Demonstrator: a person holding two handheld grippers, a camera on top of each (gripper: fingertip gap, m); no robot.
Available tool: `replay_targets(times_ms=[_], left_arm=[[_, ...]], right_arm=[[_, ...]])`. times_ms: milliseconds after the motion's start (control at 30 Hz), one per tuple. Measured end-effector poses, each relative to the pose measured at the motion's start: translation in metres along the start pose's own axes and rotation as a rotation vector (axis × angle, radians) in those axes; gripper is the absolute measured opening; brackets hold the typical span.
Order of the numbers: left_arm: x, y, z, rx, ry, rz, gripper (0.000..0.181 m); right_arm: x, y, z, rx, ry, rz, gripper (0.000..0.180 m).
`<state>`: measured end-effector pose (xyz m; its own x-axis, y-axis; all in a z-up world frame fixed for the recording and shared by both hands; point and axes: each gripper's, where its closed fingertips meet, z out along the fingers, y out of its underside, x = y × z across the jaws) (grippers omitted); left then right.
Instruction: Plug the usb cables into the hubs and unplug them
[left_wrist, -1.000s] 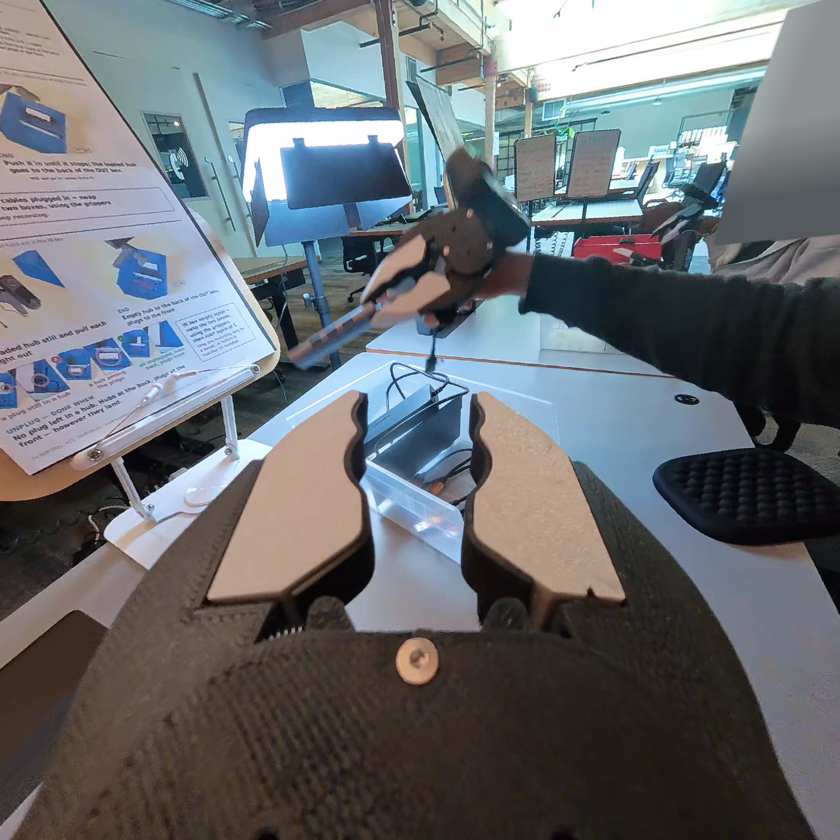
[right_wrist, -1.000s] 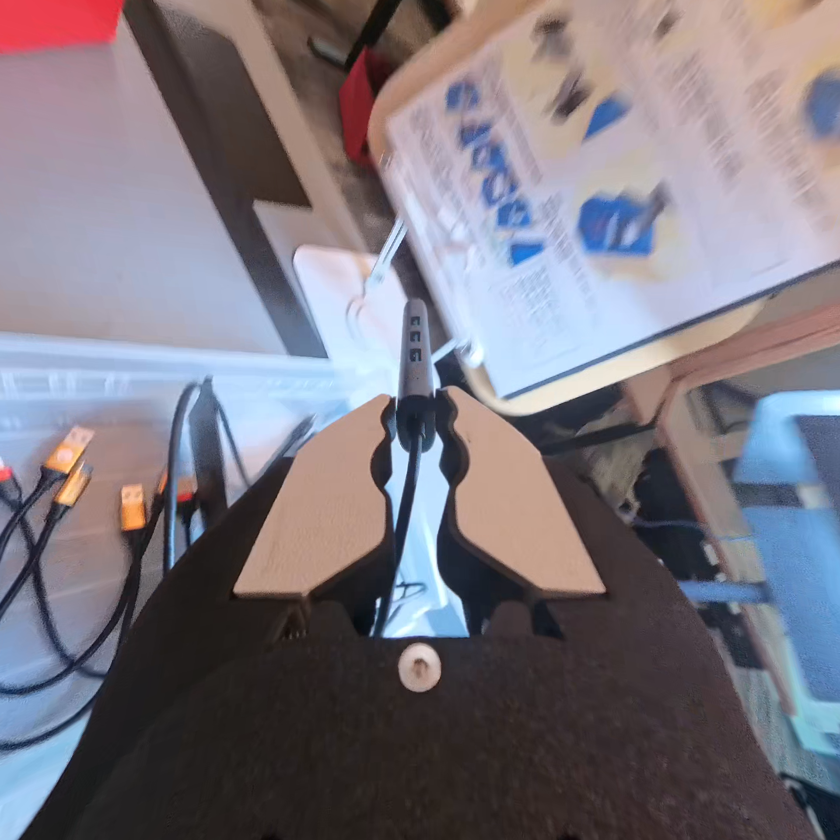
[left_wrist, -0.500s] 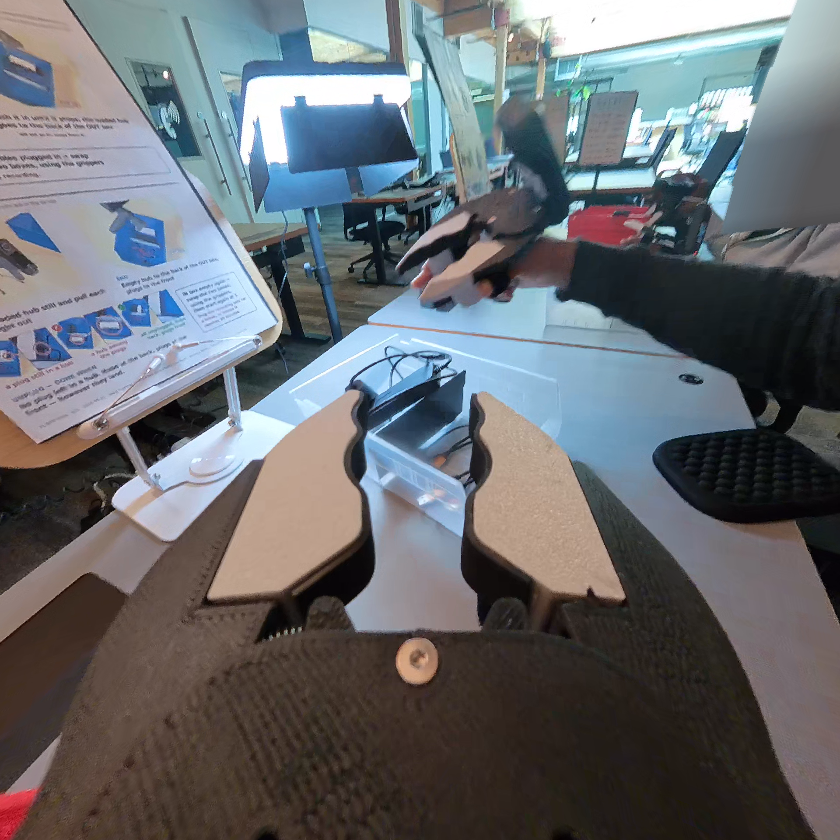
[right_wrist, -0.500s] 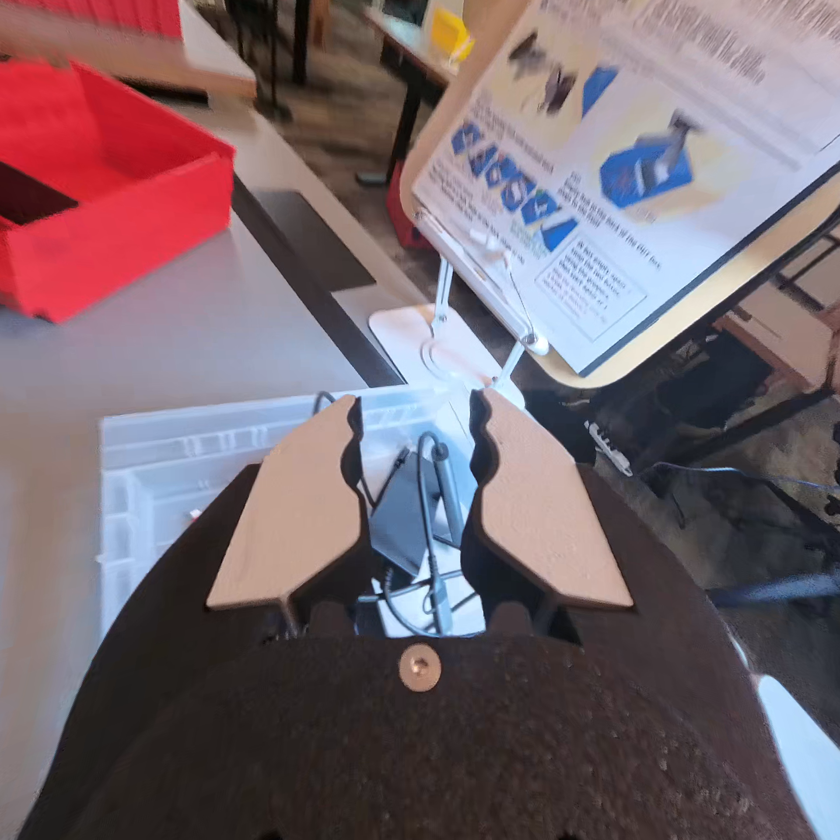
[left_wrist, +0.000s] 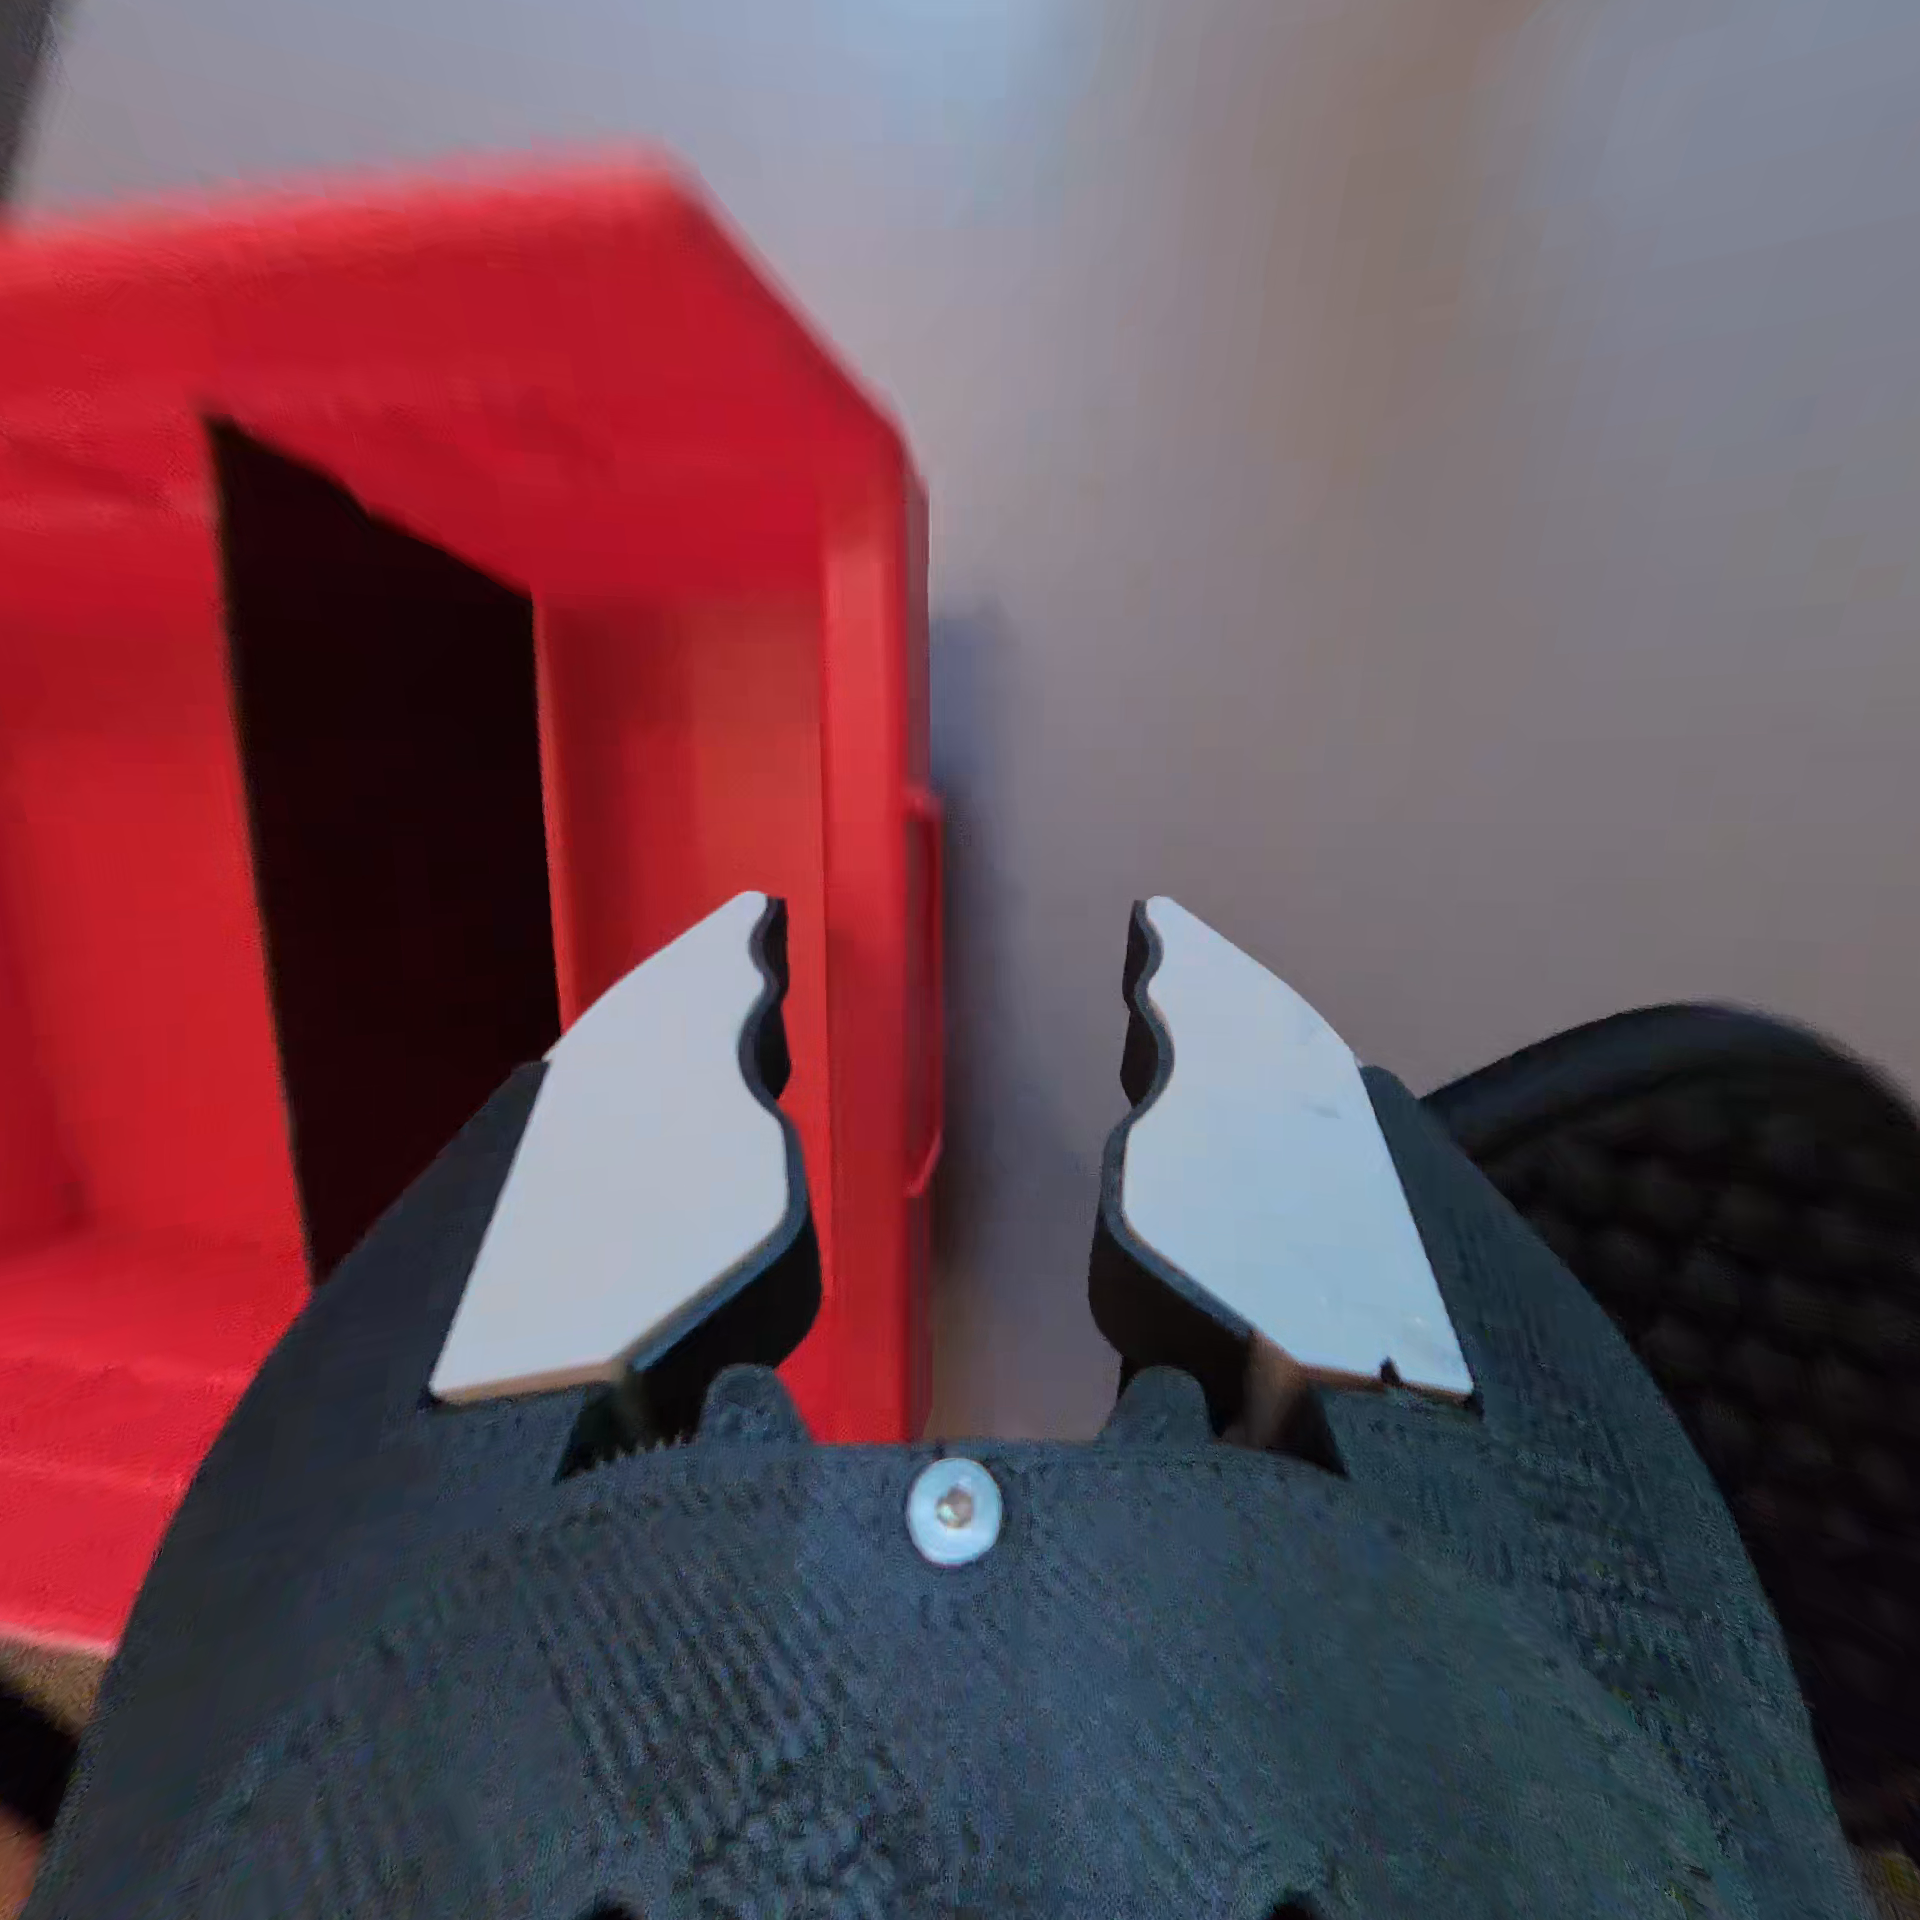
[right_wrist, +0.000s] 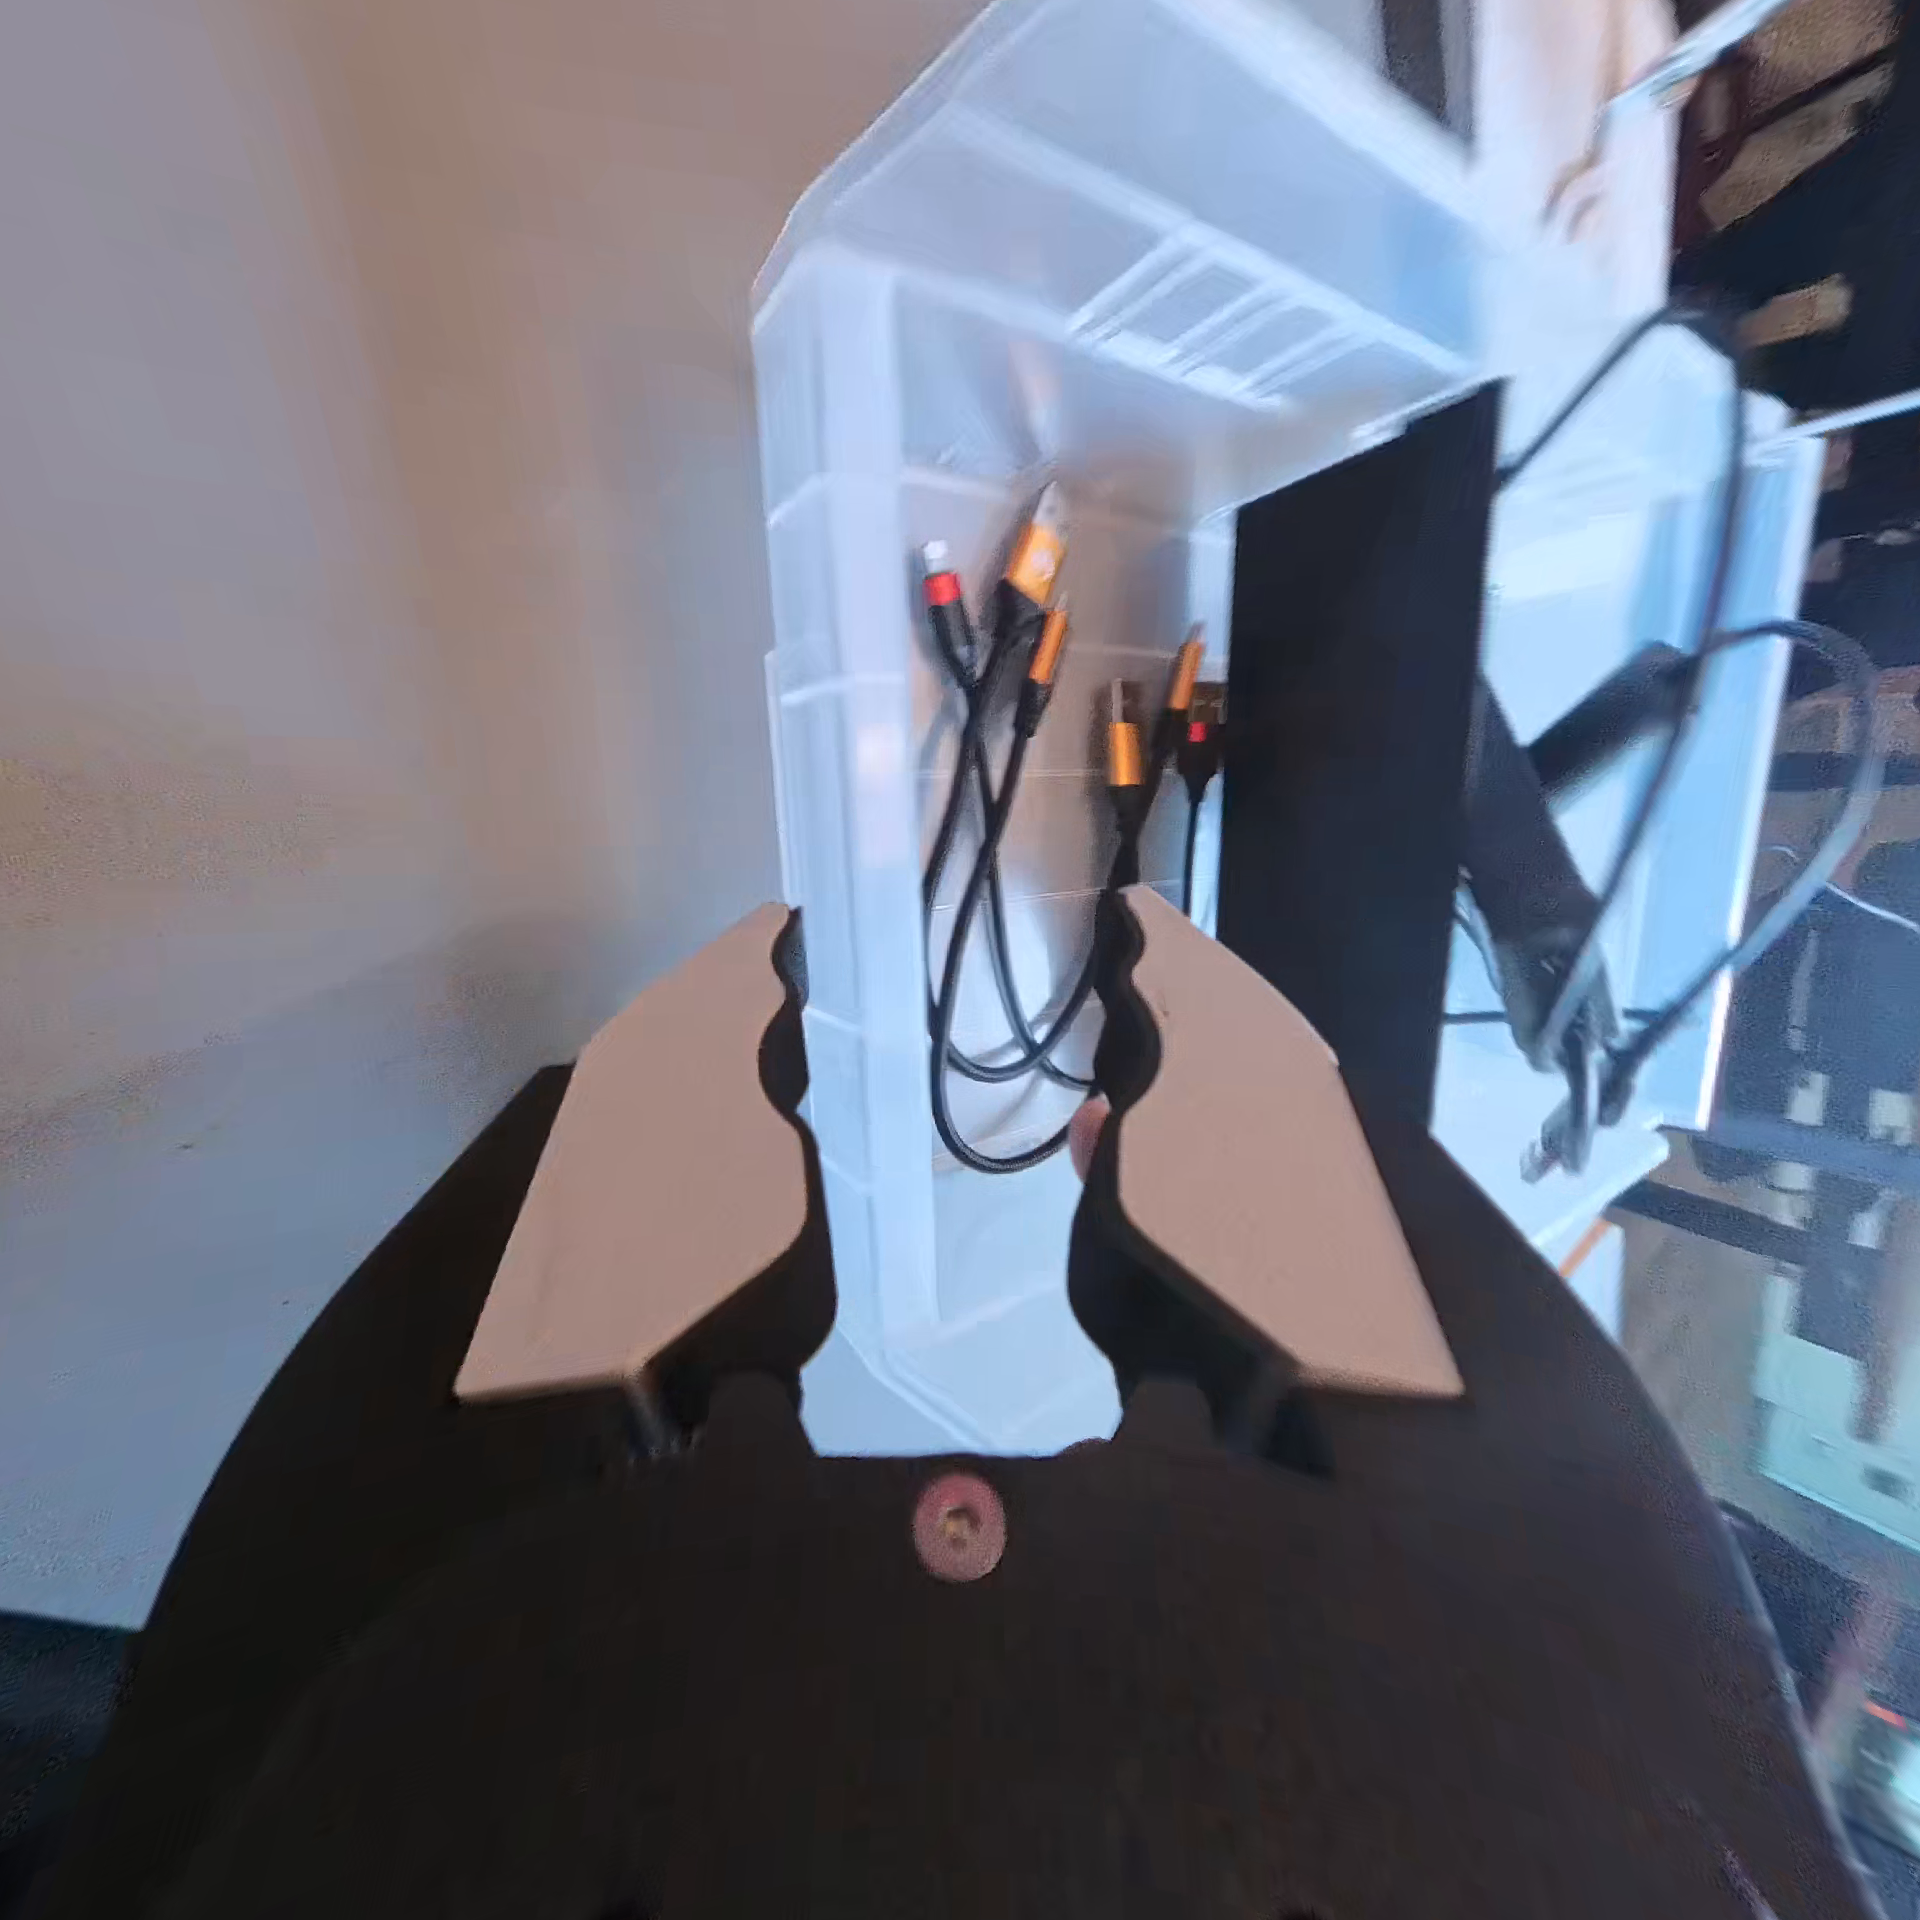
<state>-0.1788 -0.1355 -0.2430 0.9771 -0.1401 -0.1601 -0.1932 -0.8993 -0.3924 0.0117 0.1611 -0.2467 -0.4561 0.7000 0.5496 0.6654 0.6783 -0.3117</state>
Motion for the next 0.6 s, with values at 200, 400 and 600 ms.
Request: replay_targets(times_ms=[200,400,600], left_arm=[[-0.023,0.026,0.035,-0.127,-0.232,0.085,0.028],[-0.016,-0.01,0.05,-0.063,-0.253,0.251,0.029],[0.024,-0.078,0.072,0.043,-0.169,0.482,0.03]], right_arm=[[-0.019,-0.009,0.05,-0.152,-0.101,-0.2,0.032],[-0.031,-0.012,0.043,-0.092,-0.119,-0.258,0.031],[-0.075,-0.005,0.008,-0.077,-0.13,-0.285,0.031]])
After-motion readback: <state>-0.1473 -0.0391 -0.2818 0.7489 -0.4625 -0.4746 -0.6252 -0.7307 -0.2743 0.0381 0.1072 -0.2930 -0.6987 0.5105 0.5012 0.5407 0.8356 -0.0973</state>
